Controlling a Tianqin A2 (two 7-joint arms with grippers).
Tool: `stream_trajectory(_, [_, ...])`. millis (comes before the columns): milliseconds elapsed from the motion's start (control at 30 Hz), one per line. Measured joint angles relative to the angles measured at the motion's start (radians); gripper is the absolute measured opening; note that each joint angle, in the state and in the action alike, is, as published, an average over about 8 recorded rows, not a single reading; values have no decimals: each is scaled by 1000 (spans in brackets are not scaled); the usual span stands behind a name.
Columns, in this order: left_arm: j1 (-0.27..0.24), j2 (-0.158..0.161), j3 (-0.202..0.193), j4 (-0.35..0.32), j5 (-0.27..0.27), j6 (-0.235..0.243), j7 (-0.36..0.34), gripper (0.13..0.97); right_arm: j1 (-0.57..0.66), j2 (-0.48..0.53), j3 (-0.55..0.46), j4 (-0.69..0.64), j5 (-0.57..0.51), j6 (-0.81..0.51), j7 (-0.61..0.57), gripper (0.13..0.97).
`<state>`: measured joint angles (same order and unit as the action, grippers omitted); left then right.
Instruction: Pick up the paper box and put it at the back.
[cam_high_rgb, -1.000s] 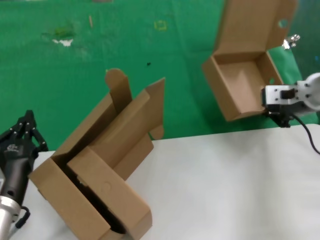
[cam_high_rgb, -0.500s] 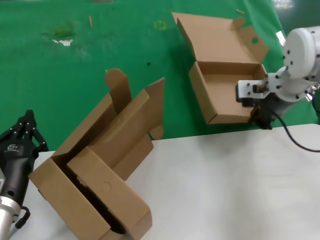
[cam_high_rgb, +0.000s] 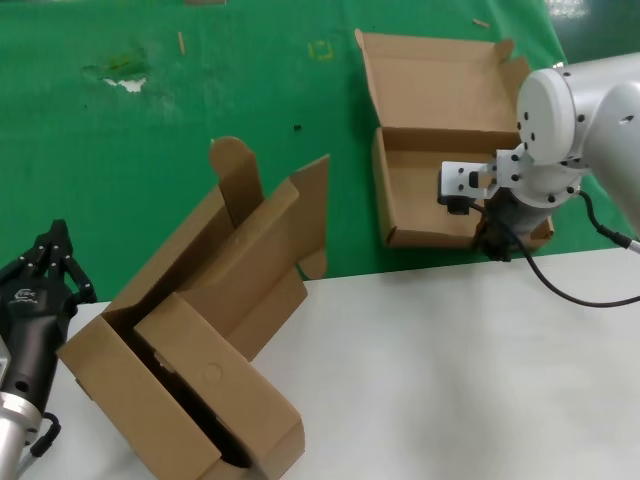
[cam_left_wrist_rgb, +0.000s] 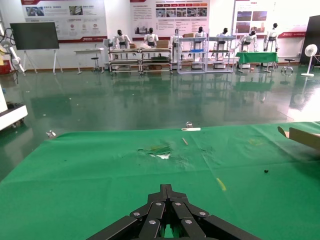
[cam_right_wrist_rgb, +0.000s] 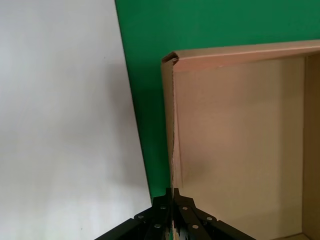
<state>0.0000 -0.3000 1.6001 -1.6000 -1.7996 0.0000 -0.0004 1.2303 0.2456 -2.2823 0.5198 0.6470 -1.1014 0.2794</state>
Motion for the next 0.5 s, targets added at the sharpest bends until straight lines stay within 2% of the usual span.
stream_trajectory(267, [0, 0, 0, 0, 0, 0, 0, 140, 24, -18, -27, -47, 24, 22, -1, 160])
stream_trajectory(500, [0, 0, 0, 0, 0, 0, 0, 140, 23, 40, -23, 45, 70, -37, 3, 214])
